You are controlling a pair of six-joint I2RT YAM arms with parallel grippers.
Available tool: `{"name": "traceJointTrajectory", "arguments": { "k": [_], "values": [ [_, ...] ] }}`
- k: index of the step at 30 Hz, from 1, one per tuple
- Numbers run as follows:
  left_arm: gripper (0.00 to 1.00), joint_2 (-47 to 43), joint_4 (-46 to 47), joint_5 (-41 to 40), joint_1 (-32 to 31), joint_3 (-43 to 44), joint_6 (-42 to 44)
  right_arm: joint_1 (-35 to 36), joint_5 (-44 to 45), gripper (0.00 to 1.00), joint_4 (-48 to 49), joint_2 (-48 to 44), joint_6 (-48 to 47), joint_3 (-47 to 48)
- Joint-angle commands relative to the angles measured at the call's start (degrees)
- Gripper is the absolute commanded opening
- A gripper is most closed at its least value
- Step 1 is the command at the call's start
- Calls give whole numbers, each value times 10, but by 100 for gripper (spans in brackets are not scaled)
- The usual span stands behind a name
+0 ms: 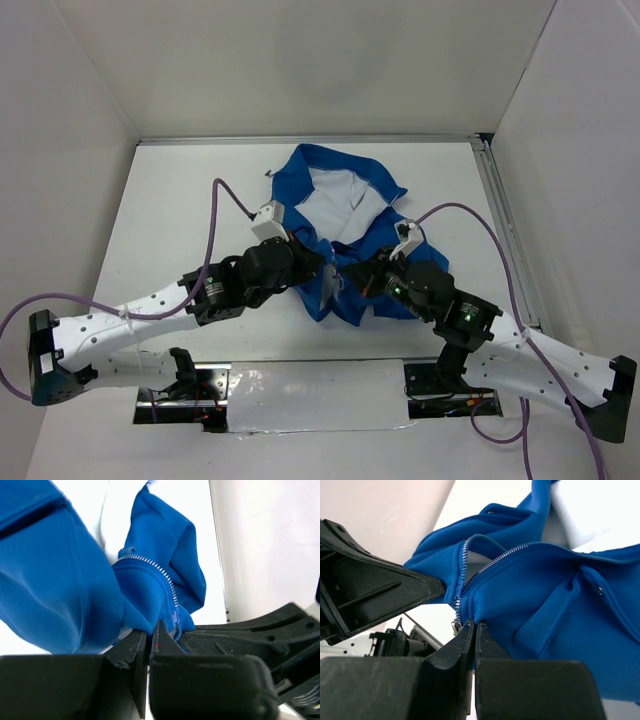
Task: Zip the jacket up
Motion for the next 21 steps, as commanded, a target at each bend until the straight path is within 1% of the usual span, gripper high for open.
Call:
{"name": "traceJointTrajectory", "arguments": {
  "k": [1,5,8,12,21],
  "values": [
    [0,-23,88,-13,-3,-16,74,-4,6,0,-66,16,14,57],
    [0,-51,146,-3,-3,-63,119,-8,22,0,-107,38,14,74],
    [0,-74,185,7,-3,-93,140,-10,20,0,-97,37,18,69],
    [0,-86,202,10,-4,-117,151,-14,7,0,-80,39,28,70],
    [0,-81,194,15,-3,-120,137,-15,-5,0,-57,69,44,85]
  ]
}}
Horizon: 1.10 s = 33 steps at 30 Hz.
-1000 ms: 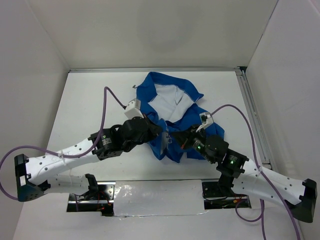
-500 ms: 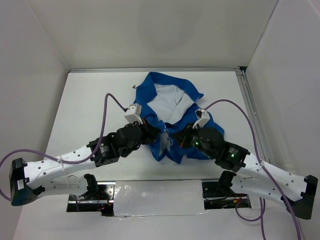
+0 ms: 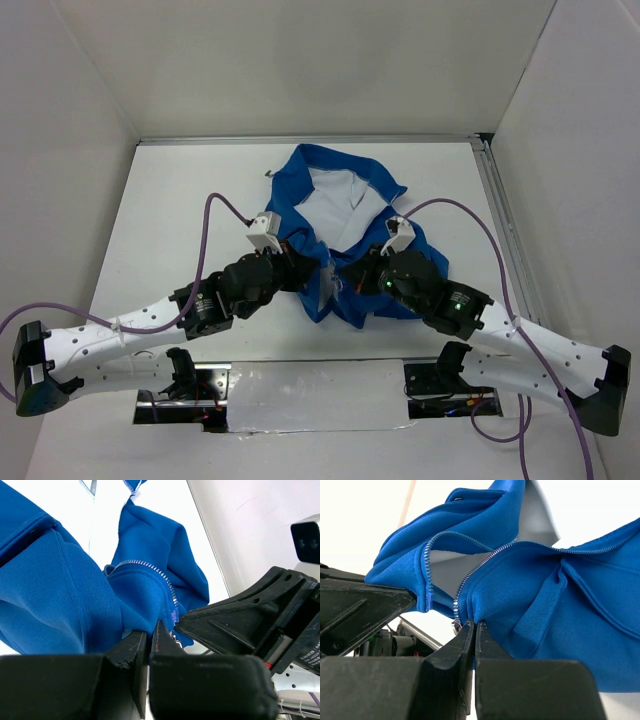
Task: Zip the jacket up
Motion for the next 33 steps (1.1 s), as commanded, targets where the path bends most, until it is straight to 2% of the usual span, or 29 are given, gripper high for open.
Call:
{"name": "traceJointTrajectory", "arguments": {
  "k": [1,9,33],
  "values": [
    [0,-9,39,-4,-4,3,3,-5,-1,0,32,0,14,28],
    [0,-11,26,-7,-4,-6,-11,-7,0,0,67,-15,39,5],
    [0,-3,-4,-31,-3,2,-33,-24,-31,0,55,7,47,15]
  ]
}}
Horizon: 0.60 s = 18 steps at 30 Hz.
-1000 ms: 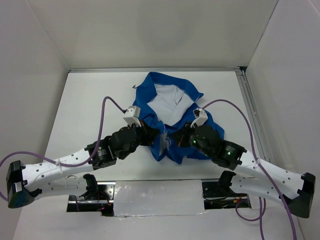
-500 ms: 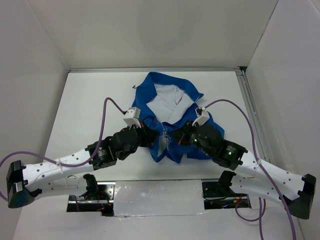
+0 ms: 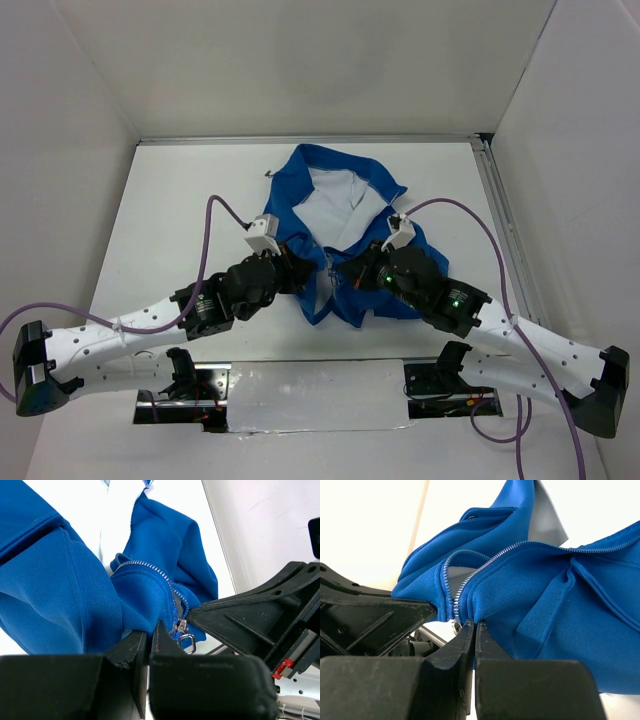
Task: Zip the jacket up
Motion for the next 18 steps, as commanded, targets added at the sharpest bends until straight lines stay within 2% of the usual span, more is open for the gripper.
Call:
{"name": "traceJointTrajectory", "arguments": {
  "k": [1,18],
  "values": [
    [0,-4,22,-18,-3,8,-5,-4,-7,0,30,-4,4,14],
    [0,4,14,-12,-3,7,-25,-4,-1,0,32,5,4,21]
  ]
}}
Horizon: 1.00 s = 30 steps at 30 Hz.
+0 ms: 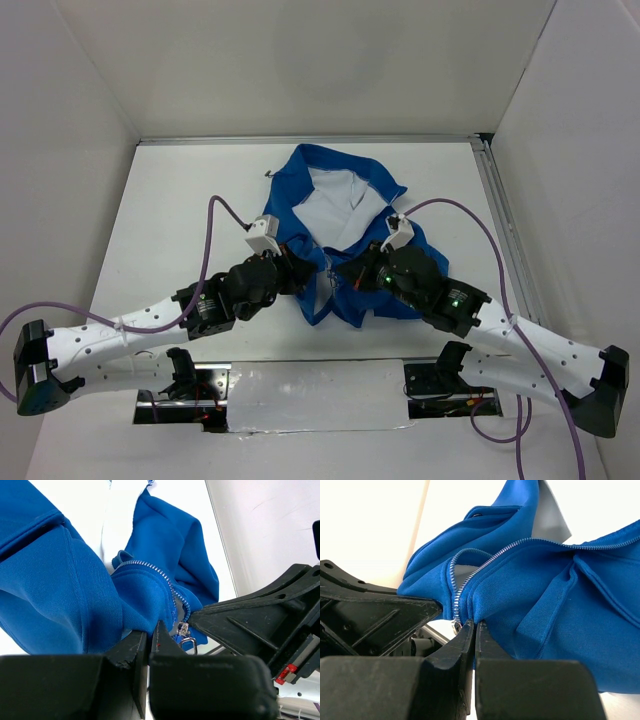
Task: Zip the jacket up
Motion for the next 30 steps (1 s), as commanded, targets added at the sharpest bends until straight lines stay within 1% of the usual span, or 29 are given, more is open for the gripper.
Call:
{"name": "traceJointTrajectory", "arguments": {
  "k": [1,5,8,14,19,30],
  "values": [
    [0,-1,22,-9,-3,5,-8,-4,12,0,28,5,2,24],
    [0,0,21,-13,-3,4,-18,-4,17,0,6,12,3,28],
    [0,-3,26,-15,-3,5,-1,-4,20,0,2,6,10,18],
    [0,-2,35,-9,-3,5,15,-4,12,0,21,3,12,14],
    [0,6,62,0,-3,-2,21,-3,18,0,14,12,13,28],
    [0,7,50,-11,-3,1,15,-5,19,0,6,0,22,26]
  ]
}}
